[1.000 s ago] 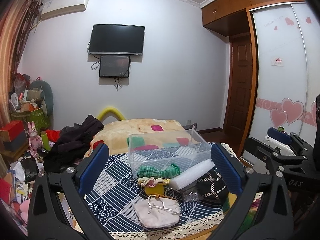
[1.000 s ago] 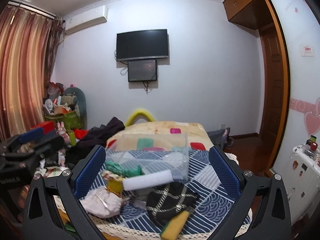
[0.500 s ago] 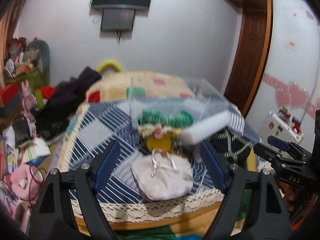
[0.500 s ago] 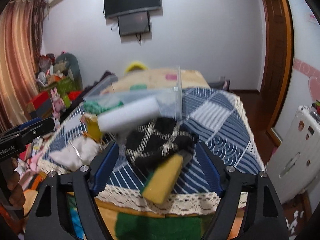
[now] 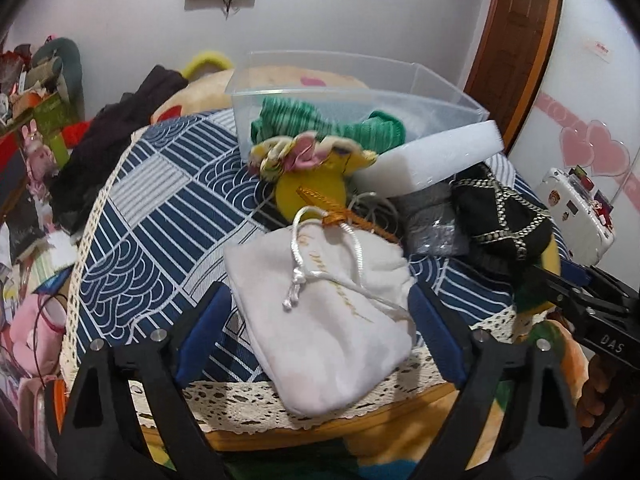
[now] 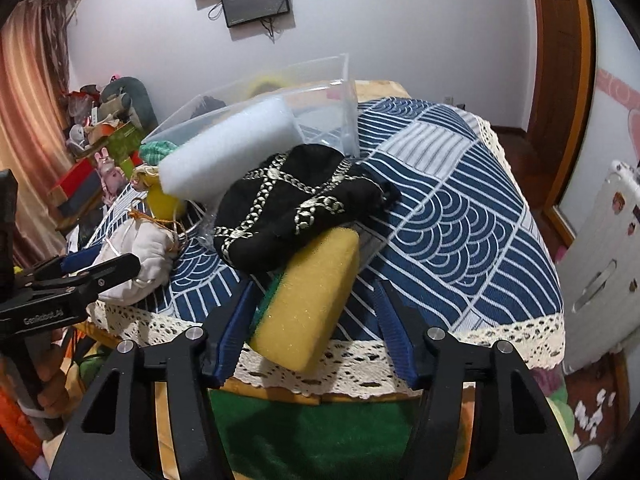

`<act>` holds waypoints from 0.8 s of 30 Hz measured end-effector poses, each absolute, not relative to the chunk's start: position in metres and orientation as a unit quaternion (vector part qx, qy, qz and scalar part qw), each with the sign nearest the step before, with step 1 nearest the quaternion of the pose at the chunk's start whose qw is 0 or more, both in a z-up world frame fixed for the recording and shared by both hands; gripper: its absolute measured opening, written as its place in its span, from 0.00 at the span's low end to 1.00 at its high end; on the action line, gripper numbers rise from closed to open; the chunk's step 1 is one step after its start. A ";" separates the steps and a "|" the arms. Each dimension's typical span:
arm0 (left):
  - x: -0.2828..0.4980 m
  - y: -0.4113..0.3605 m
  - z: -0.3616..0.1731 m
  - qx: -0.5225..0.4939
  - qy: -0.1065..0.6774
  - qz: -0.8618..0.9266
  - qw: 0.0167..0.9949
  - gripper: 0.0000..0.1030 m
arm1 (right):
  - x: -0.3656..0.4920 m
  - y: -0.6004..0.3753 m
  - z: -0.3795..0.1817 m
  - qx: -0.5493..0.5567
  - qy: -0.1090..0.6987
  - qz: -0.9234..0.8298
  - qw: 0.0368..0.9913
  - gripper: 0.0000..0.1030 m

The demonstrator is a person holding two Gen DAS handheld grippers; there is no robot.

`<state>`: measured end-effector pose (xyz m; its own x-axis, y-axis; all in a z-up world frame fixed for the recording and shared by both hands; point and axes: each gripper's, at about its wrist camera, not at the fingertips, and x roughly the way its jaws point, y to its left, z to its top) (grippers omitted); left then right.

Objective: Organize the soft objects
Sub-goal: 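Grasp the yellow-green sponge with the right tool while the left tool grasps the white drawstring pouch, then carry the sponge into the clear box with the right tool while the left tool drops the pouch in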

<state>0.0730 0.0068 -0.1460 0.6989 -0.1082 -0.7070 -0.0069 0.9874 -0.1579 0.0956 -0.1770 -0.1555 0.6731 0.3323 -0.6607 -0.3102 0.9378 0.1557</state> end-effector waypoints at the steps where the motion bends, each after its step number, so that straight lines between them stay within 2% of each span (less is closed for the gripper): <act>1: 0.074 0.008 -0.148 -0.078 0.387 -0.029 0.918 0.88 | 0.095 -0.179 -0.155 0.019 0.364 0.175 0.914 0.55; 3: 0.075 0.010 -0.152 -0.090 0.390 -0.035 0.916 0.79 | 0.096 -0.178 -0.154 0.020 0.363 0.177 0.915 0.47; 5: 0.076 0.012 -0.153 -0.093 0.392 -0.040 0.914 0.61 | 0.096 -0.176 -0.152 0.019 0.360 0.183 0.915 0.36; 6: 0.076 0.012 -0.153 -0.094 0.392 -0.042 0.914 0.57 | 0.094 -0.176 -0.150 0.019 0.358 0.182 0.916 0.36; 8: 0.075 0.011 -0.152 -0.094 0.389 -0.053 0.915 0.34 | 0.094 -0.176 -0.146 0.021 0.352 0.180 0.919 0.31; 9: 0.074 0.010 -0.152 -0.090 0.388 -0.056 0.916 0.29 | 0.094 -0.177 -0.144 0.022 0.348 0.177 0.920 0.30; 10: 0.074 0.010 -0.150 -0.086 0.386 -0.054 0.917 0.17 | 0.093 -0.180 -0.141 0.024 0.342 0.171 0.924 0.29; 11: 0.071 0.009 -0.148 -0.077 0.380 -0.045 0.921 0.11 | 0.093 -0.181 -0.138 0.026 0.336 0.168 0.926 0.29; 14: 0.065 0.011 -0.141 -0.079 0.366 -0.048 0.926 0.08 | 0.093 -0.187 -0.128 0.034 0.319 0.160 0.934 0.28; 24: 0.046 0.037 -0.092 -0.094 0.291 -0.026 0.952 0.08 | 0.100 -0.186 -0.092 0.044 0.254 0.163 0.953 0.26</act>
<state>0.0460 0.0367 -0.0918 0.8295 -0.1036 -0.5488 -0.0062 0.9809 -0.1945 0.0997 -0.1863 -0.0916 0.8184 0.3322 -0.4689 -0.2879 0.9432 0.1657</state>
